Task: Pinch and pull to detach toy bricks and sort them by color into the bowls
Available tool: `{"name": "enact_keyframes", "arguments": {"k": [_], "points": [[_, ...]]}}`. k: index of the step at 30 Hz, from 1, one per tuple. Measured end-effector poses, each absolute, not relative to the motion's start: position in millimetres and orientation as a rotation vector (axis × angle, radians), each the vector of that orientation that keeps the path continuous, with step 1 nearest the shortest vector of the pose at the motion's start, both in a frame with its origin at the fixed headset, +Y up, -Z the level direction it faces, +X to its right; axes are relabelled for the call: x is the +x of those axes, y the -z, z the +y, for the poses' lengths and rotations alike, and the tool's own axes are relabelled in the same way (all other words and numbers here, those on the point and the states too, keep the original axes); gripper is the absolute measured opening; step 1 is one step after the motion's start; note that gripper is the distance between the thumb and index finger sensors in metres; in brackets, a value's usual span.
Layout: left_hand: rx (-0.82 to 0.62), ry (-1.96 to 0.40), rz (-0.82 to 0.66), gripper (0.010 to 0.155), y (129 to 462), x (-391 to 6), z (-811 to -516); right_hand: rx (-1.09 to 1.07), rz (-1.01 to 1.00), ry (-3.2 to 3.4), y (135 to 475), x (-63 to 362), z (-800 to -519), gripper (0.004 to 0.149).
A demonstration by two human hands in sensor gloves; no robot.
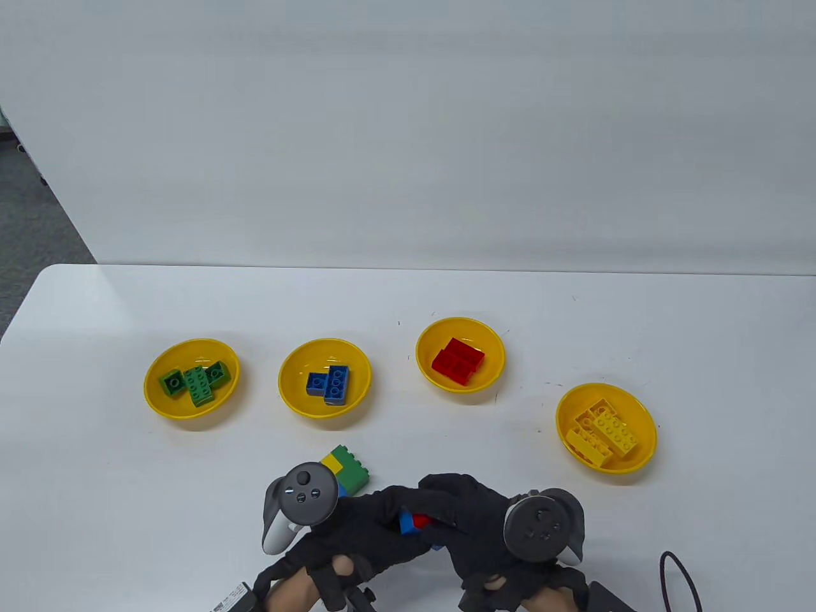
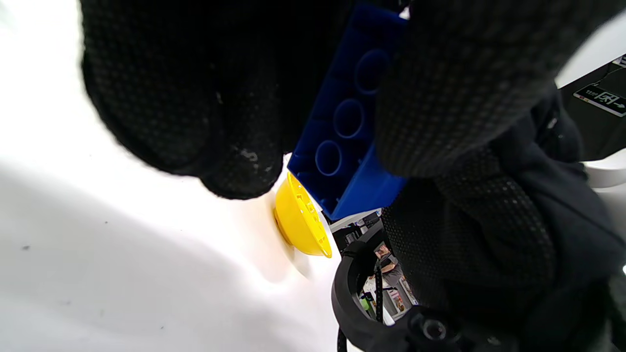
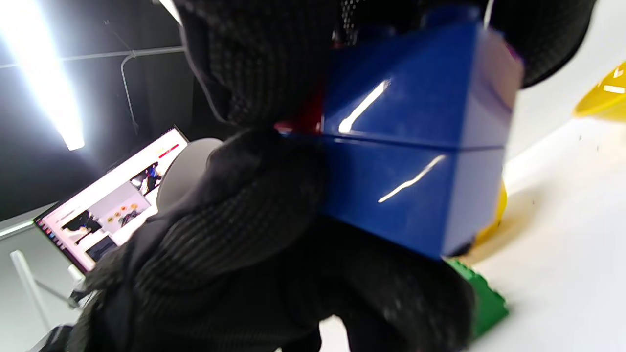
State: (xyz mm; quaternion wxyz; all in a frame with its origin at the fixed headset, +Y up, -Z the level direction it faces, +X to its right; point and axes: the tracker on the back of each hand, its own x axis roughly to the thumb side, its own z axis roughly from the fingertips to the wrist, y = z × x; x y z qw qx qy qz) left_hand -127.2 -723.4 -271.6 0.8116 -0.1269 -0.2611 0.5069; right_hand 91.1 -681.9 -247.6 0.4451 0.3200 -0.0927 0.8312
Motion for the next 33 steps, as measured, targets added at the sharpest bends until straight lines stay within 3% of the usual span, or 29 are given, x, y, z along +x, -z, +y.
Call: {"name": "enact_keyframes", "arguments": {"k": [10,15,17,19,24,28,33], "points": [[-0.325,-1.191,-0.558,0.067,272.8,-125.8,-726.7,0.669,-0.228,-2.032,246.6,92.1,-678.3,0.049],[-0.355,-1.164,-0.58,0.067,274.0,-125.8,-724.6,0.562,-0.07,-1.895,259.8,105.9,-682.6,0.048],[-0.347,-1.171,-0.573,0.067,274.7,-127.1,-724.4,0.538,-0.158,-1.894,263.2,110.8,-673.8,0.049],[-0.319,-1.154,-0.563,0.067,273.6,-132.4,-721.3,0.502,-0.301,-2.014,281.5,122.3,-656.3,0.051],[-0.288,-1.199,-0.54,0.067,275.8,-142.9,-714.7,0.321,-0.365,-2.293,353.2,136.9,-637.5,0.053],[-0.259,-1.203,-0.52,0.067,277.7,-150.9,-710.8,0.234,-0.254,-2.518,409.4,132.2,-651.3,0.051],[-0.244,-1.215,-0.487,0.067,281.3,-157.6,-710.1,0.172,-0.199,-2.692,450.6,114.0,-681.8,0.05]]}}
